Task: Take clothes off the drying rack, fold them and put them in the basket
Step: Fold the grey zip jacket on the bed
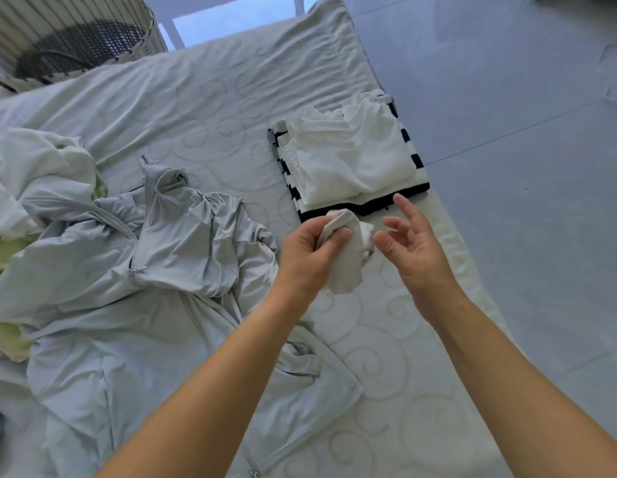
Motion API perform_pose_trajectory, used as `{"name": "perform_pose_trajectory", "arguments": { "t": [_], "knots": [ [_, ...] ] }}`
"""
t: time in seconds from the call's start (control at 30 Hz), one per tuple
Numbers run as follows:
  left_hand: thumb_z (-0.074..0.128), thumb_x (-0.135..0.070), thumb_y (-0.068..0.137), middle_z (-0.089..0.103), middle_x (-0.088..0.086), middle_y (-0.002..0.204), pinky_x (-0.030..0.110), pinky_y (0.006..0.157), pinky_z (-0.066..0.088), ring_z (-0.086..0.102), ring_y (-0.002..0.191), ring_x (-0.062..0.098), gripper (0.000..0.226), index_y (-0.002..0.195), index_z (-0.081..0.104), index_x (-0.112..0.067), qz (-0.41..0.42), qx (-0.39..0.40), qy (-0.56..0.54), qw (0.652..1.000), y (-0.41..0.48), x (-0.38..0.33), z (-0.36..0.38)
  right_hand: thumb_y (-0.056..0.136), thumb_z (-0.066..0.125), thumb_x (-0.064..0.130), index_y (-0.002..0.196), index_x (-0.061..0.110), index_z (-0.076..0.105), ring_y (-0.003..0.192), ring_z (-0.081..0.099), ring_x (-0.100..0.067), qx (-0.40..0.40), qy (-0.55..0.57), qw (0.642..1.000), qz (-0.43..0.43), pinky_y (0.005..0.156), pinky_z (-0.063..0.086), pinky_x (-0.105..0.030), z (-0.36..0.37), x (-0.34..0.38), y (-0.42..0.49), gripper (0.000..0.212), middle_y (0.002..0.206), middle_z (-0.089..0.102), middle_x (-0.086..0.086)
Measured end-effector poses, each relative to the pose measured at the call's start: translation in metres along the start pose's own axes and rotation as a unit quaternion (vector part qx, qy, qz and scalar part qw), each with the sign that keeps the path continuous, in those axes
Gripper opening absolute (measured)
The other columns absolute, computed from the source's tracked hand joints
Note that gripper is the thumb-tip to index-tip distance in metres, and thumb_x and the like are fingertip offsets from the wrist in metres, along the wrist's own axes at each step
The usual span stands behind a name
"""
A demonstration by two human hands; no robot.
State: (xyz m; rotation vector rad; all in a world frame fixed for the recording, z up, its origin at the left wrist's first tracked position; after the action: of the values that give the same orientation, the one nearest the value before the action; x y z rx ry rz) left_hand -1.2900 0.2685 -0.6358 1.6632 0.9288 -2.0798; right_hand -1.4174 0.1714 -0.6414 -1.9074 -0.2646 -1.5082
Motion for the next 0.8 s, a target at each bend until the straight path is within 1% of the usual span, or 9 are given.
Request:
{"name": "perform_pose_trajectory", "arguments": {
  "t": [0.1, 0.17, 0.27, 0.37, 0.43, 0.57, 0.63, 0.7, 0.8],
  "knots": [
    [0.062, -0.02, 0.078, 0.068, -0.003, 0.084, 0.023, 0.07, 0.052, 0.062, 0.078, 0.007, 0.018, 0.095, 0.067, -0.018, 0.011, 0.015, -0.013, 1.0, 0.001, -0.012, -0.004, 0.054, 0.076, 0.067, 0.145, 0.034, 0.028, 0.119, 0.056, -0.012, 0.06, 0.106, 0.991, 0.049, 0.092, 0.045, -0.022, 0.021, -0.008, 0.012, 0.107, 0.131, 0.057, -0.002],
    [0.062, -0.017, 0.079, 0.07, -0.008, 0.085, 0.025, 0.073, 0.053, 0.063, 0.082, 0.009, 0.02, 0.098, 0.067, -0.021, 0.023, 0.038, -0.008, 0.999, 0.001, -0.02, -0.003, 0.048, 0.077, 0.073, 0.146, 0.023, 0.03, 0.118, 0.058, -0.02, 0.101, 0.187, 0.973, 0.087, 0.094, 0.047, -0.032, 0.035, -0.011, 0.017, 0.12, 0.13, 0.059, -0.007],
    [0.061, -0.014, 0.082, 0.07, -0.001, 0.097, 0.029, 0.079, 0.053, 0.064, 0.09, 0.012, 0.026, 0.104, 0.067, -0.025, 0.046, 0.055, 0.017, 0.997, 0.001, -0.028, -0.003, 0.064, 0.079, 0.056, 0.126, -0.002, 0.052, 0.099, 0.063, -0.029, 0.138, 0.23, 0.96, 0.079, 0.076, 0.054, -0.036, 0.047, 0.001, 0.017, 0.089, 0.112, 0.064, -0.019],
    [0.062, -0.008, 0.084, 0.067, 0.004, 0.094, 0.025, 0.075, 0.053, 0.063, 0.083, 0.012, 0.032, 0.108, 0.063, -0.029, 0.059, 0.044, 0.01, 0.997, 0.005, -0.034, -0.004, 0.068, 0.077, 0.026, 0.096, 0.006, 0.062, 0.082, 0.062, -0.024, 0.043, 0.255, 0.965, 0.052, 0.067, 0.056, -0.03, 0.026, 0.016, 0.021, 0.037, 0.088, 0.065, -0.012],
    [0.061, 0.001, 0.088, 0.064, 0.004, 0.088, 0.023, 0.07, 0.053, 0.063, 0.075, 0.009, 0.038, 0.109, 0.059, -0.03, 0.053, 0.05, 0.012, 0.997, 0.009, -0.034, -0.002, 0.076, 0.072, 0.018, 0.086, 0.014, 0.059, 0.073, 0.059, -0.018, -0.016, 0.19, 0.982, 0.0, 0.062, 0.054, -0.029, 0.005, 0.032, 0.023, 0.017, 0.078, 0.062, -0.005],
    [0.061, -0.005, 0.091, 0.066, -0.001, 0.087, 0.024, 0.069, 0.052, 0.063, 0.075, 0.008, 0.033, 0.103, 0.059, -0.035, 0.043, 0.073, 0.128, 0.988, 0.019, -0.025, 0.004, 0.087, 0.069, 0.015, 0.081, 0.023, 0.052, 0.054, 0.049, 0.0, -0.08, 0.004, 0.991, -0.104, 0.05, 0.042, -0.016, -0.024, 0.072, 0.023, 0.02, 0.068, 0.053, 0.002],
    [0.061, -0.013, 0.091, 0.064, -0.008, 0.087, 0.026, 0.07, 0.051, 0.061, 0.08, 0.011, 0.026, 0.102, 0.062, -0.036, 0.03, 0.075, 0.225, 0.971, 0.028, -0.017, -0.001, 0.085, 0.072, 0.02, 0.079, 0.026, 0.05, 0.05, 0.043, 0.002, -0.115, -0.027, 0.983, -0.143, 0.049, 0.039, -0.015, -0.046, 0.096, 0.025, 0.023, 0.066, 0.049, 0.004],
    [0.061, -0.018, 0.091, 0.064, -0.009, 0.093, 0.029, 0.078, 0.05, 0.06, 0.087, 0.012, 0.024, 0.112, 0.063, -0.031, 0.013, 0.061, 0.326, 0.943, 0.04, -0.01, -0.02, 0.08, 0.071, 0.031, 0.08, 0.028, 0.05, 0.054, 0.044, 0.002, -0.169, -0.024, 0.968, -0.181, 0.052, 0.041, -0.02, -0.076, 0.119, 0.027, 0.022, 0.068, 0.049, 0.007],
    [0.062, -0.024, 0.091, 0.06, 0.002, 0.125, 0.036, 0.099, 0.043, 0.055, 0.115, 0.021, 0.043, 0.132, 0.052, -0.021, -0.015, 0.032, 0.488, 0.872, 0.063, 0.002, -0.071, 0.074, 0.073, 0.055, 0.093, 0.028, 0.055, 0.068, 0.051, -0.005, -0.231, -0.013, 0.953, -0.195, 0.065, 0.047, -0.026, -0.119, 0.146, 0.033, 0.038, 0.083, 0.058, 0.006]
  ]
}}
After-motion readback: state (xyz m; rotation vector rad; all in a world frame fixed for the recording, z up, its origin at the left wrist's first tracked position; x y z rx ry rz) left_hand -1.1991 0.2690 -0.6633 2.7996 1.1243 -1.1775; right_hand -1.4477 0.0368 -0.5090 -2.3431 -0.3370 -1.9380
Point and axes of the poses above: each hand's wrist, its own y-axis towards the middle knuckle, its own z-axis out of the palm, x = y × z, the point moved 7 cm from there along y, towards the middle knuckle
